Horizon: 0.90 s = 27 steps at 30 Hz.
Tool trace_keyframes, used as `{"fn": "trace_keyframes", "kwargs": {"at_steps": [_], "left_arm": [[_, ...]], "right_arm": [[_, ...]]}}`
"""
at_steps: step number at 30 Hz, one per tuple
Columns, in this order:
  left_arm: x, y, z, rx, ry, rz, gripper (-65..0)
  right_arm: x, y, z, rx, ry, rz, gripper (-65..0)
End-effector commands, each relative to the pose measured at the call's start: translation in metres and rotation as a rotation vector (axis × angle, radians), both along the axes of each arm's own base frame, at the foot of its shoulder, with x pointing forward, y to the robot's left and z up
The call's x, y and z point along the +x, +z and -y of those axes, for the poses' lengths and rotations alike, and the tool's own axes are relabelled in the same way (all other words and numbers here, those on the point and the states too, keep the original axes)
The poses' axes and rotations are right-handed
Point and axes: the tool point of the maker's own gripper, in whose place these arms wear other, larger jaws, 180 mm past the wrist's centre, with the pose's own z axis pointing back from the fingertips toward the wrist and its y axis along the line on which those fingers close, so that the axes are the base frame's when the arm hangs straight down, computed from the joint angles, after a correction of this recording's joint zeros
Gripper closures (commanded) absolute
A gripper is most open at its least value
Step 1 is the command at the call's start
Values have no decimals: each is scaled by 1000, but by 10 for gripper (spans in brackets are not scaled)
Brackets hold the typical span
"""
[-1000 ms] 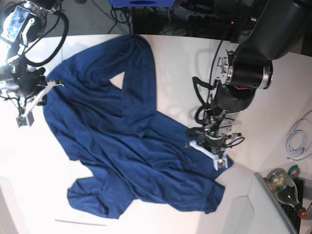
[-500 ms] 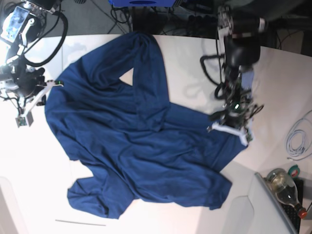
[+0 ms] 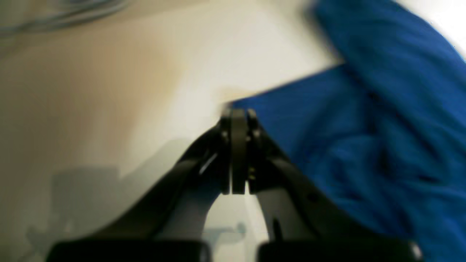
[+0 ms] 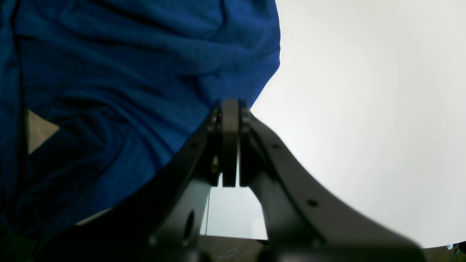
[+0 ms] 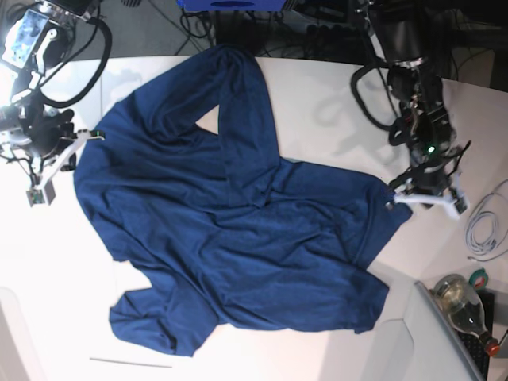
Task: Layout the t-shirt on the table in an organized manner, then fold the t-shirt properly
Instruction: 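Release the hem and grasp the shirt side edge with the left gripper, then grasp the shirt middle with the right gripper and smooth it outward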
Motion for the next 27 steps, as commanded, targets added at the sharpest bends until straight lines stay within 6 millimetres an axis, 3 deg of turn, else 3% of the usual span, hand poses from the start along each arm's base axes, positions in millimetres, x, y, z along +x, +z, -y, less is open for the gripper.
{"fn": "trace_keyframes", "kwargs": {"at_steps": [1, 3, 5, 8, 11, 18, 22, 23, 25, 27], "left_arm": [[10, 16, -5, 21, 4, 52, -38], [4, 13, -14, 18, 32, 48, -240], [1, 4, -18, 6, 46, 25, -387], [10, -12, -21, -12, 53, -3, -500], [21, -28, -17, -32, 41, -5, -502], [51, -42, 5, -106, -27, -6, -502], [63, -49, 4, -136, -21, -32, -497], [66, -50, 2, -136, -17, -30, -469], [68, -50, -4, -123, -8, -24, -360], [68, -50, -5, -120, -6, -21, -174]], "right_arm": [[7, 9, 2, -6, 2, 40, -6], [7, 9, 2, -6, 2, 40, -6], [7, 9, 2, -6, 2, 40, -6], [7, 9, 2, -6, 2, 40, -6], [7, 9, 2, -6, 2, 40, -6], [7, 9, 2, -6, 2, 40, -6], [6, 8, 2, -7, 6, 33, -5], [5, 8, 2, -13, 18, 29, -5], [-1, 3, -19, -25, 148, 5, -5], [-11, -2, -42, -50, 297, -27, -6]]}}
